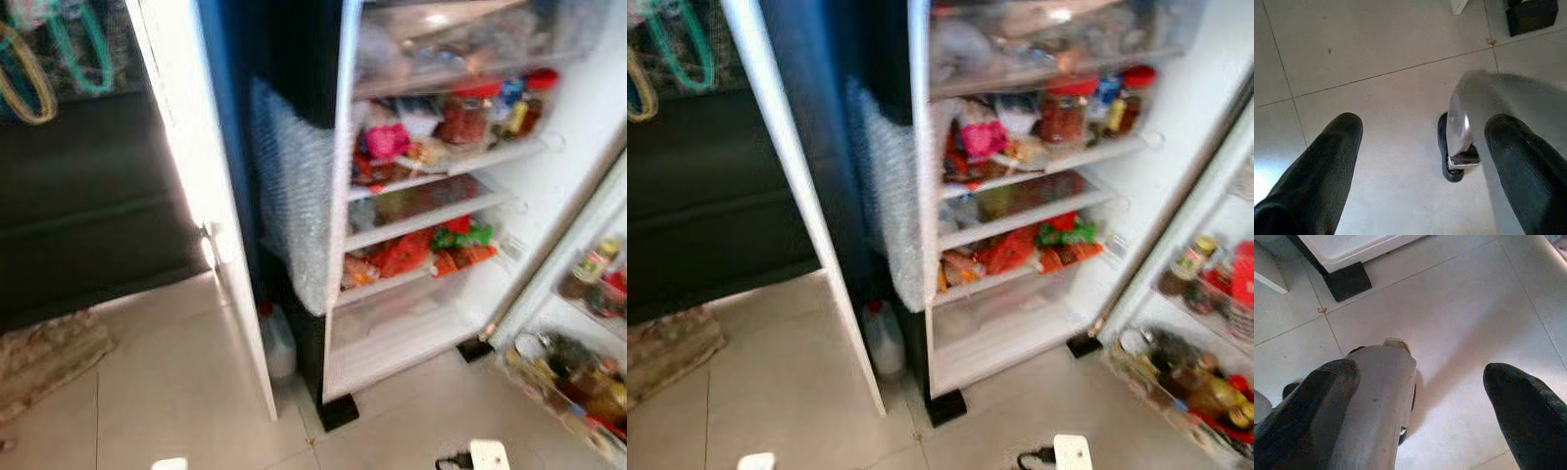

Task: Restocking fridge

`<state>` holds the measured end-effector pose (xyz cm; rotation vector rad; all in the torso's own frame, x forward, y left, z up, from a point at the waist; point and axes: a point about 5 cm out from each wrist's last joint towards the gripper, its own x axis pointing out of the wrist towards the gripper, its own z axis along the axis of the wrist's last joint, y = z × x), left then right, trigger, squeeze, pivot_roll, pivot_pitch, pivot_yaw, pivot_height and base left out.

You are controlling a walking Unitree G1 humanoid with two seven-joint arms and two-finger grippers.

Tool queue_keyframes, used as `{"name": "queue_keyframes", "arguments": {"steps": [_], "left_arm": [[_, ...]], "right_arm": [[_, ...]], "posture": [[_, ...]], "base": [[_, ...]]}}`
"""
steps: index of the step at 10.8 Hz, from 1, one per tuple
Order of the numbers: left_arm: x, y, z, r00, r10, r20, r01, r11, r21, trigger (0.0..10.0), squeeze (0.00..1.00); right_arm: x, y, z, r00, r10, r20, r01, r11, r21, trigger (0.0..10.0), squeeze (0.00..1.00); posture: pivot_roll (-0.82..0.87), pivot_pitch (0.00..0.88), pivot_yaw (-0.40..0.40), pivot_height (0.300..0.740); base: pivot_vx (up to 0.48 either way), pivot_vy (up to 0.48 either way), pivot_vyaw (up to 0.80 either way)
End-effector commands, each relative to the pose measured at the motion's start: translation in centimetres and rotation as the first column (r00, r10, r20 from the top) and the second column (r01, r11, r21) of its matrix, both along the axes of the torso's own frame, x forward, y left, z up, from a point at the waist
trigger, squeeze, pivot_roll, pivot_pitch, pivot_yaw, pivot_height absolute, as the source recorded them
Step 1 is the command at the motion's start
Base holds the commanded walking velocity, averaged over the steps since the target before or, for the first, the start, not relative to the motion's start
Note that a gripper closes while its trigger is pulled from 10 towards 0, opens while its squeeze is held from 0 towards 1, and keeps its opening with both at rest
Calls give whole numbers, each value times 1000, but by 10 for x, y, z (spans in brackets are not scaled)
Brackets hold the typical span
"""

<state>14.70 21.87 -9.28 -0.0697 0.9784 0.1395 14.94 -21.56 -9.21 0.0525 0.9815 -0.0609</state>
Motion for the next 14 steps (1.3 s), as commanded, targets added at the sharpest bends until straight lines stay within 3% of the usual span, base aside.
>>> {"name": "queue_keyframes", "arguments": {"steps": [1, 3, 5, 9, 14], "left_arm": [[3, 0, 1, 1000, -5, 3, 5, 1000, 8, 10000, 0], [11, 0, 4, 1000, -8, 18, 8, 1000, 8, 10000, 0], [18, -6, 6, 999, -15, 35, 15, 1000, 3, 10000, 0], [1, -1, 1, 1000, -2, 21, 2, 1000, -5, 10000, 0], [8, -13, 1, 999, -17, 29, 17, 1000, -11, 10000, 0]], "right_arm": [[-12, 0, -5, 999, -5, -51, 6, 1000, 12, 10000, 0], [-12, 0, -5, 999, -11, -49, 11, 1000, 13, 10000, 0], [-11, 0, -5, 999, -18, -45, 18, 1000, 8, 10000, 0], [-10, 0, -4, 999, -31, -35, 31, 999, 13, 10000, 0], [-10, 0, -4, 999, -31, -37, 31, 1000, 4, 10000, 0]], "posture": [[-20, 0, 23, 713], [-24, 0, 26, 740], [-21, 0, 26, 740], [-20, 0, 31, 740], [-23, 0, 31, 740]], "base": [[0, 0, 0], [0, 0, 0], [0, 0, 0], [0, 63, 0], [0, 266, 0]]}}
